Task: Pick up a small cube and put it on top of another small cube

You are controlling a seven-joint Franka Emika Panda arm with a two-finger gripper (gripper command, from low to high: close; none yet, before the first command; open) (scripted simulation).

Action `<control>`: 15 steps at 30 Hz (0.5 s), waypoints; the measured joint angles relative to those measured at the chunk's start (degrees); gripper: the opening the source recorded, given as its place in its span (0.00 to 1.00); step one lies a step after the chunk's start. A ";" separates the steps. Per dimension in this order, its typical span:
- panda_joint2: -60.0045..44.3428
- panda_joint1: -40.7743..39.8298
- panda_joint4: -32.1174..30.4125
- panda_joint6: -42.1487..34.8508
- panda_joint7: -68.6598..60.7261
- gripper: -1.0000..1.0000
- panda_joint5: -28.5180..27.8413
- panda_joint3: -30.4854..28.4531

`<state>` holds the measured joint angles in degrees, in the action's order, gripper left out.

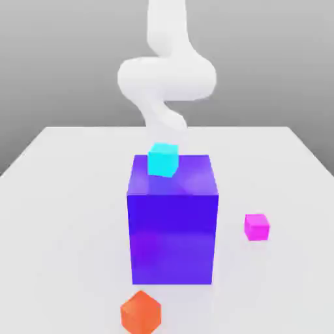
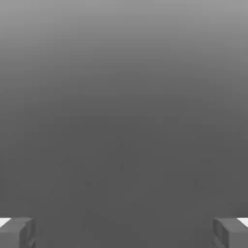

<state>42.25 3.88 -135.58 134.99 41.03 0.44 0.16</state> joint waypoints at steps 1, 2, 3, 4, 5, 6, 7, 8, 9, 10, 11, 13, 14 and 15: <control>-1.80 1.88 -1.80 1.56 -2.35 0.50 0.21 0.09; -3.58 3.74 -3.57 3.10 -4.67 0.50 0.42 0.21; -5.36 5.55 -5.32 4.63 -6.99 0.50 0.64 0.36; -7.12 7.37 -7.05 6.15 -9.27 0.50 0.85 0.51; -8.89 9.17 -8.78 7.66 -11.55 0.50 1.05 0.69; -10.66 10.97 -10.52 9.20 -13.81 0.50 1.25 0.89; -12.44 12.78 -12.25 10.71 -16.10 0.50 1.44 1.11; -14.24 14.57 -13.99 12.24 -18.42 0.50 1.65 1.38; -16.06 16.38 -15.75 13.80 -20.75 0.50 1.85 1.66; -17.93 18.20 -17.54 15.38 -23.11 0.50 2.05 1.99; -19.84 20.08 -19.35 17.00 -25.49 0.50 2.22 2.31; -23.50 23.78 -22.88 20.13 -29.94 0.50 2.39 2.86; -25.26 25.48 -24.60 21.63 -32.10 0.50 2.48 3.23; -27.01 27.17 -26.31 23.13 -34.24 0.50 2.54 3.58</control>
<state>15.24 31.05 -161.88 158.12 6.78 2.98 3.74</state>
